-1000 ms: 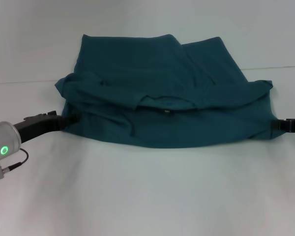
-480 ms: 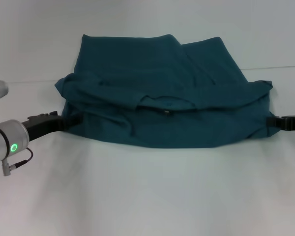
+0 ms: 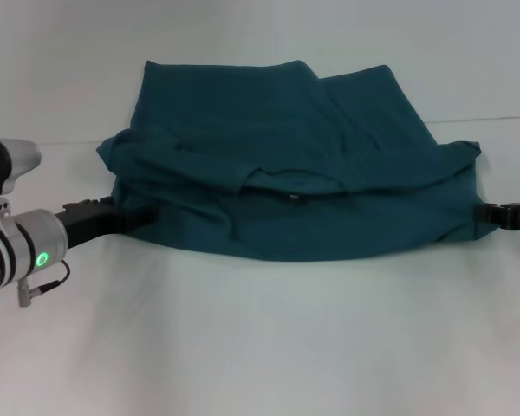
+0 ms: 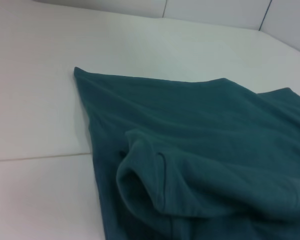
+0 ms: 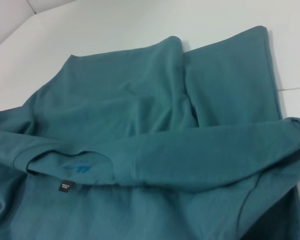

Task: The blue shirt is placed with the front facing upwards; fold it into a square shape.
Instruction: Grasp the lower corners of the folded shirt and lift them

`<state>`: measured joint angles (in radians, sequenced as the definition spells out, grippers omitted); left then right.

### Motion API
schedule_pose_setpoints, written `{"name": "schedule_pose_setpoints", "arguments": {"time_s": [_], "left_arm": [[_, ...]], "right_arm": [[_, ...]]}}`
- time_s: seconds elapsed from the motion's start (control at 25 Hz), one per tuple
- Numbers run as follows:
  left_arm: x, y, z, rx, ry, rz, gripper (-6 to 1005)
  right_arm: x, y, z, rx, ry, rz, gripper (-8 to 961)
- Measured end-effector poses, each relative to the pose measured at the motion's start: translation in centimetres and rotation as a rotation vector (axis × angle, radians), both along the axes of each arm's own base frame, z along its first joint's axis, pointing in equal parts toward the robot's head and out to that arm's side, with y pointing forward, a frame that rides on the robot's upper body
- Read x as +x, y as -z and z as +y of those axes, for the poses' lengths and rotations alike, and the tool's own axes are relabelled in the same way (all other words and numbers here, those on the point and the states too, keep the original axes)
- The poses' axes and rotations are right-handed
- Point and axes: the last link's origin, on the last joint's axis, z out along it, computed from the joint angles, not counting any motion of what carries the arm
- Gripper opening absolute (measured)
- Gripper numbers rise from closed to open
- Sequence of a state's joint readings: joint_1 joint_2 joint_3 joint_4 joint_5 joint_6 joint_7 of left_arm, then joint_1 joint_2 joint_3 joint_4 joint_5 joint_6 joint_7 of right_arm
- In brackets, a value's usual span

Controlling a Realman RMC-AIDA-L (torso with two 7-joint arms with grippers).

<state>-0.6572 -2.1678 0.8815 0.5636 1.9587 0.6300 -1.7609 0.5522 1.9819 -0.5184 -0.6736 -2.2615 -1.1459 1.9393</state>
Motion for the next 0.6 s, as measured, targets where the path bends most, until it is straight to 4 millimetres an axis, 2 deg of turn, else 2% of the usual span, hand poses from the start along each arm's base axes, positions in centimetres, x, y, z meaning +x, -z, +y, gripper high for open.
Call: {"name": "schedule_pose_setpoints", "arguments": {"time_s": [0.24, 0.6], "left_arm": [[0.18, 0.75, 0.15, -0.007, 0.003, 0.045, 852], [0.17, 0.66, 0.40, 0.004, 0.005, 0.067, 852]], "right_arm": [[0.00, 0.00, 0.00, 0.000, 0.000, 0.000, 32], [-0.04, 0.00, 0.04, 0.004, -0.002, 0.003, 32]]}}
